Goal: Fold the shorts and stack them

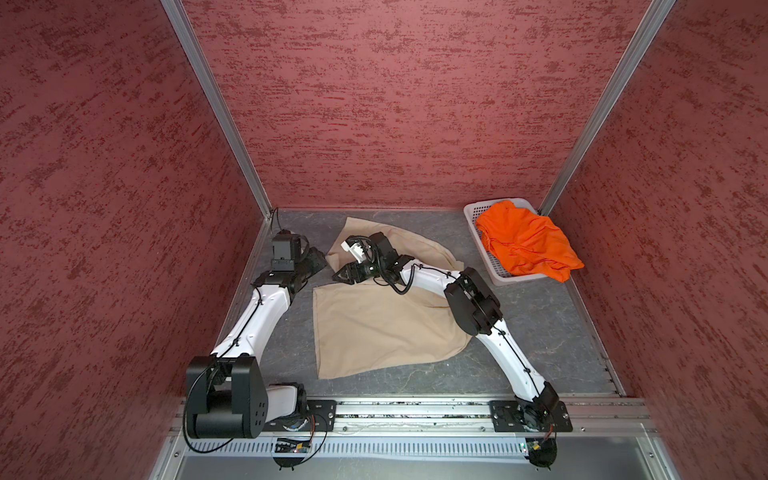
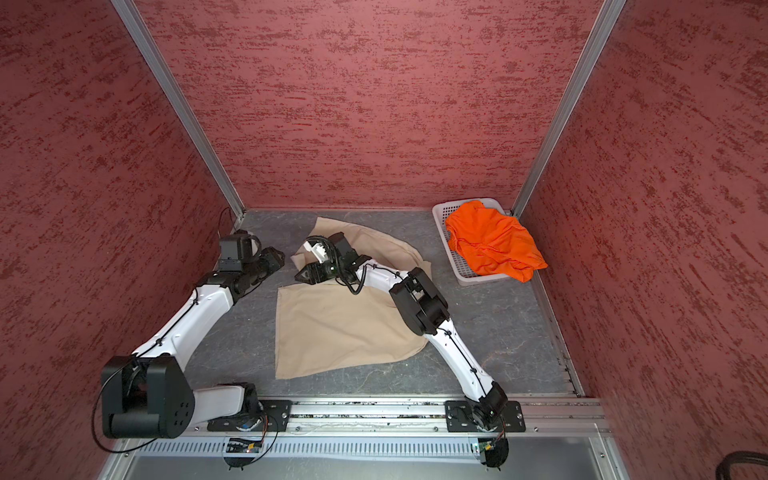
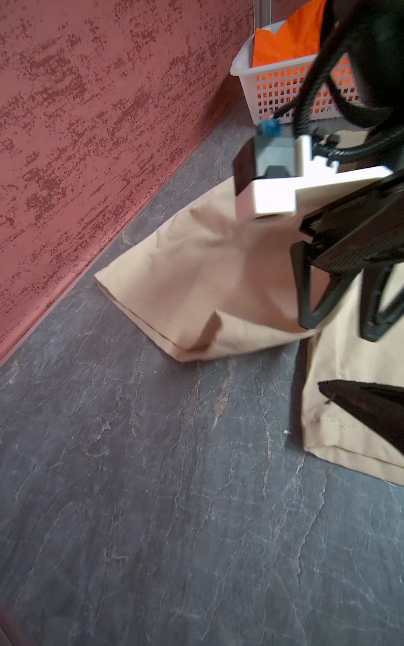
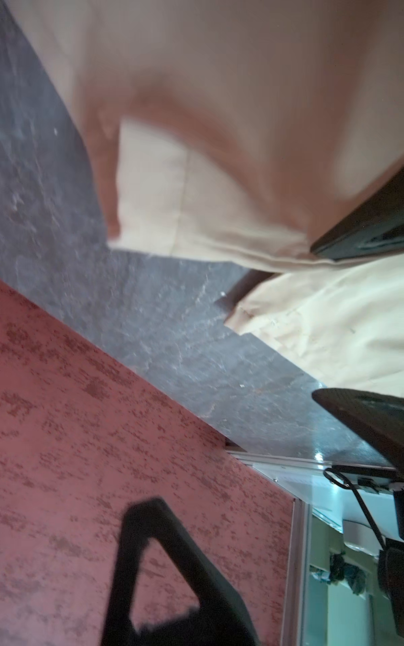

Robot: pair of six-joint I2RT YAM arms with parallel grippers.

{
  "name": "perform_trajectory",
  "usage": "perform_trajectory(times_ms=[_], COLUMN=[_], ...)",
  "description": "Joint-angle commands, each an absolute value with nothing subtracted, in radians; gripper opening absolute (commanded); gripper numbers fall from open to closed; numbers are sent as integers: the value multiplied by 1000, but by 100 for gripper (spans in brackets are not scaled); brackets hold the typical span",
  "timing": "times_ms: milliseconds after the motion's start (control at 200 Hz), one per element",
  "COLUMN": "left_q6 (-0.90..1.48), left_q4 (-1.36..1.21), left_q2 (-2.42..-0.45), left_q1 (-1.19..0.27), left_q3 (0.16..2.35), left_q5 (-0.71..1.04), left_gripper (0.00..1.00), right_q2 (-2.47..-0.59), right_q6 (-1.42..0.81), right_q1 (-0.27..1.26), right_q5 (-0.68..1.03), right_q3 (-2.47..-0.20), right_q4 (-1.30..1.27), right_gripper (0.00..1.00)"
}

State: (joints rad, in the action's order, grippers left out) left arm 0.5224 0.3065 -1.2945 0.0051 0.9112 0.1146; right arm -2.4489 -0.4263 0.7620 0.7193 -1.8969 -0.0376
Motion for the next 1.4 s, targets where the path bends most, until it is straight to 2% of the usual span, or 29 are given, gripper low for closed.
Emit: perform_trajectory(times_ms=[0,180,291,641,756,962,1122,1272,1398], left_q6=[503,509,527,620,654,661,627,600,602], left_q4=[252,199,190,209,215,203,193,215,245], left_q2=[-1327,-1444,-1553,-1856,-1900,-1929,-1953,-1867,-1704], left_q1=[-12,-90,-131,-112,-84,-34,10,-1,-52], left_q3=[945,999,1041,1130,1120,1108,1181,1233,1180], left_q5=[154,187,177,136,126,119,165,172,154], left_gripper=[53,52,52,50,42,44,48,54,53], right_q2=[-2303,-2186,-2168,-2323,-2380,-2495,-2512,-2373,-2167], right_q6=[-414,-557,-548,-544,-548,-563,-514,-462,-437], right_q1=[723,597,533,394,362,313,302,303,315], right_q5=[636,555,512,317,261,195,235,278,333], right_q3=[-1793,-1565,-1512,-1665,-1751,-1915,-2020,-1974,-1787], right_q4=[-125,-258,-202,117,207,328,342,279,191], right_gripper=[63,62,62,61,61,61,62,62,61])
